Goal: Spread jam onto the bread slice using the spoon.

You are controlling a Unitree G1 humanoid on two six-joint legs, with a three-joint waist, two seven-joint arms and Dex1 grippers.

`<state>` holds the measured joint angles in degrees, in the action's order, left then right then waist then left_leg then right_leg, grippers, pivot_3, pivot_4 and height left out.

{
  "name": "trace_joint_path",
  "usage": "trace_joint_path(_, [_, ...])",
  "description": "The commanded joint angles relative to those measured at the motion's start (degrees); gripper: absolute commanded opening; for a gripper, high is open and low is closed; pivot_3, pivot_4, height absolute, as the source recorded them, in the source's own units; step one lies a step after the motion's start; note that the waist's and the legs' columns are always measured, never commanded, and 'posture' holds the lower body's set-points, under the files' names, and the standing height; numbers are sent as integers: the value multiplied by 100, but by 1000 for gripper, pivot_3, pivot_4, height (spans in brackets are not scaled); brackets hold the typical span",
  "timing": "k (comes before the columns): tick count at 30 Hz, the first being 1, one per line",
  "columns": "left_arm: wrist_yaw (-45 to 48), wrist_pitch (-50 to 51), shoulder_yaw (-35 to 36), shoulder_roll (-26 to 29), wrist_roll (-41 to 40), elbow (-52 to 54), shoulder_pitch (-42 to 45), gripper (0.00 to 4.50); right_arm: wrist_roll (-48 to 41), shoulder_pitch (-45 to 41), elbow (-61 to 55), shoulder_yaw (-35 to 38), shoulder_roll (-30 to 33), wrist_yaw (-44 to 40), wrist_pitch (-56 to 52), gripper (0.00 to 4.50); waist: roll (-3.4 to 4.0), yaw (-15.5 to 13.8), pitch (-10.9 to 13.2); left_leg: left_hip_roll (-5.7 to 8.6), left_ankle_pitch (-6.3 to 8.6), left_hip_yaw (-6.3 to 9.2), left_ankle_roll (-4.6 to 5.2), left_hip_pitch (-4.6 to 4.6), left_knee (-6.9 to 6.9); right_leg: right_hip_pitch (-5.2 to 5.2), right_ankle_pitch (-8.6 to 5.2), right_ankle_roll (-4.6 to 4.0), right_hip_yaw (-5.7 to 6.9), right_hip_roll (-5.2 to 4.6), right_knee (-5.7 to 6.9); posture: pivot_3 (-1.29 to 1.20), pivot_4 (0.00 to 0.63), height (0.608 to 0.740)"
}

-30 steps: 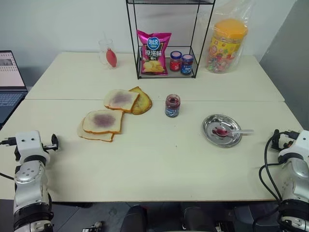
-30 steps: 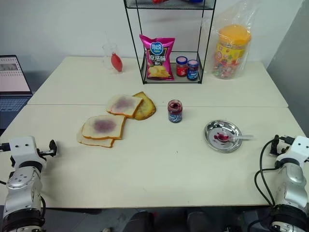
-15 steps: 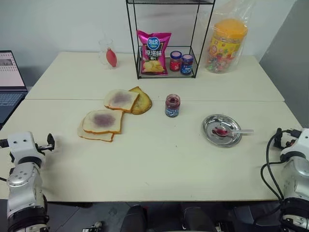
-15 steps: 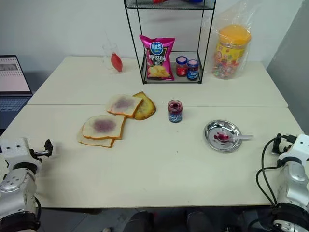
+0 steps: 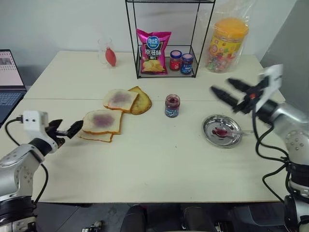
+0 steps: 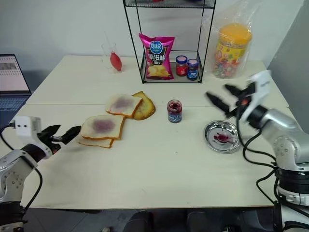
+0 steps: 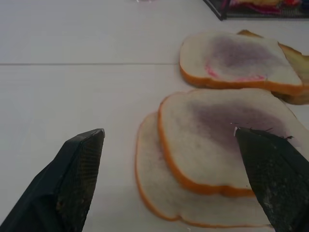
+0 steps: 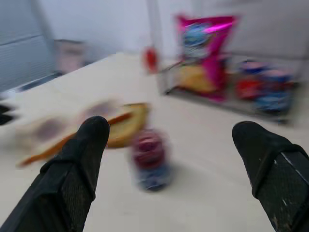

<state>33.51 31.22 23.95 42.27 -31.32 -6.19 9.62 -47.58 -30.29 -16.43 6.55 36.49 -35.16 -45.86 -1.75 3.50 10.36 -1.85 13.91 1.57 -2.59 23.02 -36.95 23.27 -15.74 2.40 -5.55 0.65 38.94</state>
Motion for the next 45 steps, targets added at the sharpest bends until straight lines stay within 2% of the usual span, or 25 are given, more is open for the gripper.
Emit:
trace_joint_path(1, [62,72,-276,-78,174,105,-9,4500,-587,-152,-511,-335,-180,-378,-463,4464,0,-16,0,1,1,-2,-1,0,0,0,0,0,0,-2,-1,0,150,740])
trace_joint_path(6, [-14,-130,-491,-315,442,-250,193,4500,-494,-251,-606,-907,-389,-654,-555,4464,-3,-25,0,5,2,-1,-2,-1,-3,0,-1,2,2,-7,-1,0,150,740])
trace_joint_path(12, [104,-345,-687,-398,708,-601,395,4500,-221,-357,-326,-946,-604,-632,-394,4464,-5,-35,-1,5,-1,1,-1,-6,-10,-3,-6,13,2,-3,4,0,150,740])
trace_joint_path(15, [147,-447,-710,-408,781,-794,550,4078,-241,-298,-400,-977,-605,-706,-459,4500,-5,-50,-1,5,-2,1,-1,-6,-10,-4,-7,15,2,-3,5,0,150,740])
trace_joint_path(27, [194,-572,-683,-434,856,-1026,835,1867,-221,-116,-584,-990,-546,-765,-473,4500,-5,-75,-1,5,-2,4,-1,-6,-10,-4,-7,15,4,-3,5,0,150,740])
trace_joint_path(37, [288,-316,-401,-319,518,-595,907,28,-233,31,-697,-926,-583,-631,-493,4500,-5,-73,-1,4,-1,2,-1,-3,-8,-3,-6,14,3,-3,3,0,150,740])
trace_joint_path(40, [467,90,-304,-143,211,-128,953,28,-310,91,-738,-829,-474,-656,-560,4500,-12,-73,3,4,-1,3,-1,0,-8,-1,-6,14,3,-4,1,0,150,740])
trace_joint_path(45, [1007,1373,-119,353,-906,758,1407,28,-686,291,-953,-492,-17,-845,-881,4500,-23,-85,10,5,-1,7,-2,7,-7,1,-8,16,9,-5,-4,0,150,740])
